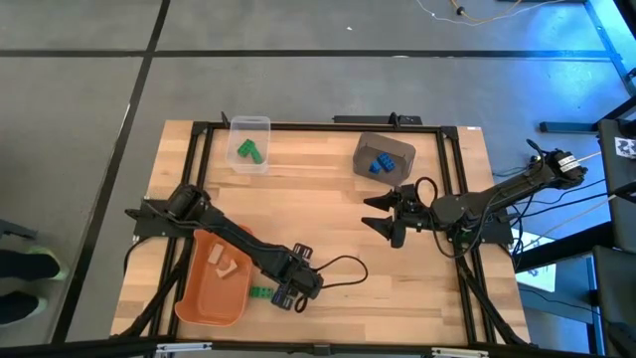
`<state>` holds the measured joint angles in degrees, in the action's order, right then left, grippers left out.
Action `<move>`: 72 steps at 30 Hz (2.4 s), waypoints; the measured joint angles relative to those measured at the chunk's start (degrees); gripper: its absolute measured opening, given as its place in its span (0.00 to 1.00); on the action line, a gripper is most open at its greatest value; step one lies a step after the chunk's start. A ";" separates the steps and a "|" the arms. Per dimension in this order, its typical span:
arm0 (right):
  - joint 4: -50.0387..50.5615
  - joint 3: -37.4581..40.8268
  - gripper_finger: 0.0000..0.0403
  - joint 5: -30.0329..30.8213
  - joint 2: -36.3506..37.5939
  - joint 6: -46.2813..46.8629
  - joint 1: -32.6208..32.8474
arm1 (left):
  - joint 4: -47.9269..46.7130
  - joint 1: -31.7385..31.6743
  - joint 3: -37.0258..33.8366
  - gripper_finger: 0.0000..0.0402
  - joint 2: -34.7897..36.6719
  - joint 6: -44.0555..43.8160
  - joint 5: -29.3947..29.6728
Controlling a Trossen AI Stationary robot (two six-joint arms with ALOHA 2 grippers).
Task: Sort & place blocks by color
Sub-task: Put the brown block into the orange bin
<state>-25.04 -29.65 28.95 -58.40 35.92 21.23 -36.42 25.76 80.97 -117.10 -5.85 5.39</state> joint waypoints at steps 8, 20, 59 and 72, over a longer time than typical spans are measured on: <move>0.00 0.00 0.93 0.00 0.01 0.00 0.00 | -1.64 -4.08 0.00 0.29 0.48 -0.17 -3.61; -0.88 0.00 0.93 -0.03 0.16 -0.16 0.00 | -3.51 -18.11 -0.43 0.29 20.61 1.53 0.05; -0.83 0.00 0.93 -0.13 0.21 -0.42 0.01 | 66.07 -21.18 -47.28 0.29 65.83 -20.76 4.15; -0.83 0.00 0.93 -0.09 0.05 -0.17 0.00 | 66.05 -21.18 -47.28 0.29 65.81 -20.59 0.97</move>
<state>-25.87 -29.65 28.86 -58.35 35.75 21.23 29.63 4.58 33.69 -51.29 -26.44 6.36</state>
